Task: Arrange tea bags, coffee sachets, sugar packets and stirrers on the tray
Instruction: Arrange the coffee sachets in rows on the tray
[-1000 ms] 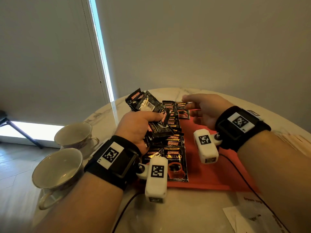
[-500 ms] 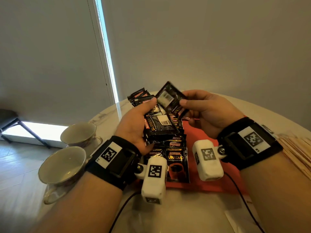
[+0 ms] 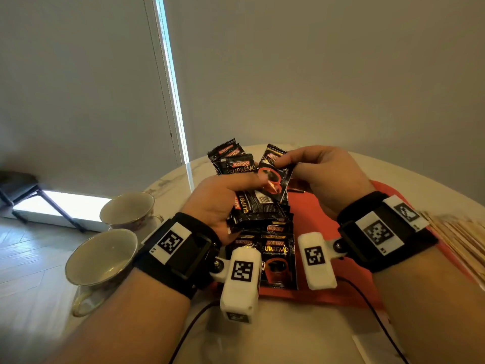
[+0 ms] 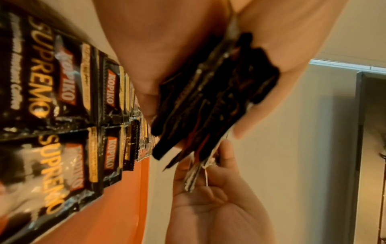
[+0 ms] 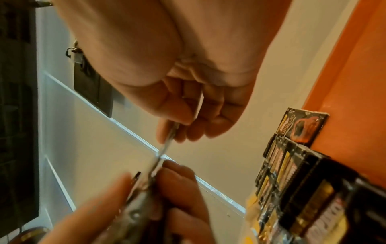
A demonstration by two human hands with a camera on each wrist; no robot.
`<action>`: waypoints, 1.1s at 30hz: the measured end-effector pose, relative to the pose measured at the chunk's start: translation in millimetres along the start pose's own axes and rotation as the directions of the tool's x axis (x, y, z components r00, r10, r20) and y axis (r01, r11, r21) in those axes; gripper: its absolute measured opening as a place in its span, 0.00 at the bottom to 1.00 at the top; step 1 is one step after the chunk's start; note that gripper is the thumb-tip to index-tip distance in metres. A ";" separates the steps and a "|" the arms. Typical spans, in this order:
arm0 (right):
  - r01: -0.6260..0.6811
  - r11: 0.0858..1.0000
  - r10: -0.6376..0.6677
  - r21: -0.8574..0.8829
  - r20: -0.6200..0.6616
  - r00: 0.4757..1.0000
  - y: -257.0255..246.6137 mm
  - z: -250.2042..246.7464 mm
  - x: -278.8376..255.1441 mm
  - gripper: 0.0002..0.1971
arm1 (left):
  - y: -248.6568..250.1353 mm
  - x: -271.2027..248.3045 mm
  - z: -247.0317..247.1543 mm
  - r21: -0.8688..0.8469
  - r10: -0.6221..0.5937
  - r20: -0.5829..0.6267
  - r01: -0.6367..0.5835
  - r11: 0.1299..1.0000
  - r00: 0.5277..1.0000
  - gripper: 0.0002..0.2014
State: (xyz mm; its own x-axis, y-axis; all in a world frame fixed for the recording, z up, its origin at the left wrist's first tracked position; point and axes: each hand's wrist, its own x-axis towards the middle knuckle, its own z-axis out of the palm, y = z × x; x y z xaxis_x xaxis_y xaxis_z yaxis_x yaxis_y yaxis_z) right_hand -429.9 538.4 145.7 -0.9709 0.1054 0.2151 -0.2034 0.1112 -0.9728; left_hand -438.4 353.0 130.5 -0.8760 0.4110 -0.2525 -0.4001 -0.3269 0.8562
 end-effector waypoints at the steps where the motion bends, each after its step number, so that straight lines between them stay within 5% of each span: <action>1: -0.024 0.999 0.025 0.033 -0.009 1.000 -1.5 0.3 -0.3 0.19 | -0.5 -0.1 0.0 0.029 -0.003 -0.008 0.003 1.000 1.000 0.21; 6: -0.097 0.985 0.099 0.141 -0.008 0.995 -6.7 1.1 -2.9 0.10 | -0.7 0.3 -1.6 0.095 0.028 -0.039 -0.024 0.995 0.999 0.31; 15: -0.234 0.893 0.263 0.385 -0.024 0.964 -2.4 0.7 -0.4 0.11 | -0.5 1.3 -3.2 0.069 0.062 -0.019 -0.061 0.996 0.998 0.34; 18: -0.343 0.901 0.324 0.267 0.115 0.939 -0.8 -0.5 -2.3 0.19 | -3.1 5.9 -3.7 0.009 0.082 -0.029 -0.081 0.997 0.996 0.35; 20: -0.355 0.918 0.327 0.178 0.169 0.930 -0.7 2.0 -4.6 0.12 | -5.7 7.8 -3.6 -0.012 0.077 -0.031 -0.078 0.997 0.997 0.33; 23: -0.309 0.925 0.303 0.220 0.062 0.951 0.1 -0.7 1.1 0.09 | -5.9 8.5 -3.4 -0.042 0.054 -0.073 -0.058 0.997 0.996 0.29; 26: -0.277 0.889 0.343 0.366 -0.129 0.930 6.4 -20.0 15.3 0.08 | -2.1 11.9 -7.5 -0.051 0.065 -0.137 -0.072 0.996 0.988 0.09; 30: -0.430 0.855 0.507 0.289 -0.296 0.810 37.0 -44.6 36.1 0.08 | 0.9 15.0 -11.0 -0.033 0.065 -0.191 -0.072 0.997 0.979 0.13; 33: -0.550 0.830 0.547 0.090 -0.317 0.775 60.1 -51.4 51.7 0.07 | 1.3 13.1 -9.4 -0.035 0.054 -0.189 -0.061 0.998 0.981 0.14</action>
State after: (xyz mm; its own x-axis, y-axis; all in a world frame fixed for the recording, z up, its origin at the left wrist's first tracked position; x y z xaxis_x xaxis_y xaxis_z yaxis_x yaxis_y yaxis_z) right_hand -485.8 601.3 102.8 -0.8232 0.4559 -0.3384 0.3538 -0.0543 -0.9338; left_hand -453.0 349.9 124.0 -0.9312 0.2248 -0.2868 -0.3549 -0.3808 0.8538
